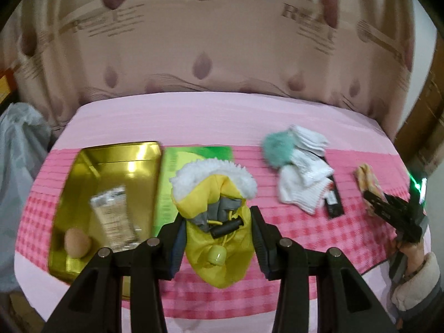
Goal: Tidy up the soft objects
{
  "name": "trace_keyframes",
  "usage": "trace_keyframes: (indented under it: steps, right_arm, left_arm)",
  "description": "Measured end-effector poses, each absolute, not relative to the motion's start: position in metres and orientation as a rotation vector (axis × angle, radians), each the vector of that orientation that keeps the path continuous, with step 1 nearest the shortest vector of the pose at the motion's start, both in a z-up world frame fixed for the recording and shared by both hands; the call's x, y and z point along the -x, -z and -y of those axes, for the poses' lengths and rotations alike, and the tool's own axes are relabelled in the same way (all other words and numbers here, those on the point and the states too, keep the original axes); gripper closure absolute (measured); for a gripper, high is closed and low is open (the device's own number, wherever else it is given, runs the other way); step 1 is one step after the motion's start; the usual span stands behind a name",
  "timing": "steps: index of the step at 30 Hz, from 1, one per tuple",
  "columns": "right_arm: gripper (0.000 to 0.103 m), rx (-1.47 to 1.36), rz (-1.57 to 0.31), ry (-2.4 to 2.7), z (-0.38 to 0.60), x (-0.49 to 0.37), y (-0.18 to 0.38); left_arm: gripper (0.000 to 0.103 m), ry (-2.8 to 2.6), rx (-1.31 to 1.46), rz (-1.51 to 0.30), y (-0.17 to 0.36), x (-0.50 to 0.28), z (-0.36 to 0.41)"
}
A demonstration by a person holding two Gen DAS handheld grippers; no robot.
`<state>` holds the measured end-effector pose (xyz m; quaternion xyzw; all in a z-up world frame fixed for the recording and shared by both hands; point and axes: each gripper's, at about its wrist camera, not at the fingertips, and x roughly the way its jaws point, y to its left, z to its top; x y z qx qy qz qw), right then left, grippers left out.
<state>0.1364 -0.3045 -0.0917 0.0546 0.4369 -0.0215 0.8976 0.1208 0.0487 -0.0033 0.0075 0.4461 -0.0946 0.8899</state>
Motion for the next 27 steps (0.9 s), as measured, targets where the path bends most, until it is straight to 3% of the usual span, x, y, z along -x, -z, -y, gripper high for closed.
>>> trace_keyframes:
  steps: [13,27]
  right_arm:
    - [0.062,-0.103,-0.906,0.047,0.305,-0.137,0.092]
    - [0.061,-0.096,-0.907,0.048,0.305,-0.137,0.093]
  left_arm:
    - [0.06,-0.006,0.019,-0.921,0.003,-0.139,-0.145]
    - [0.06,-0.116,0.044,-1.02,0.051,-0.189,-0.206]
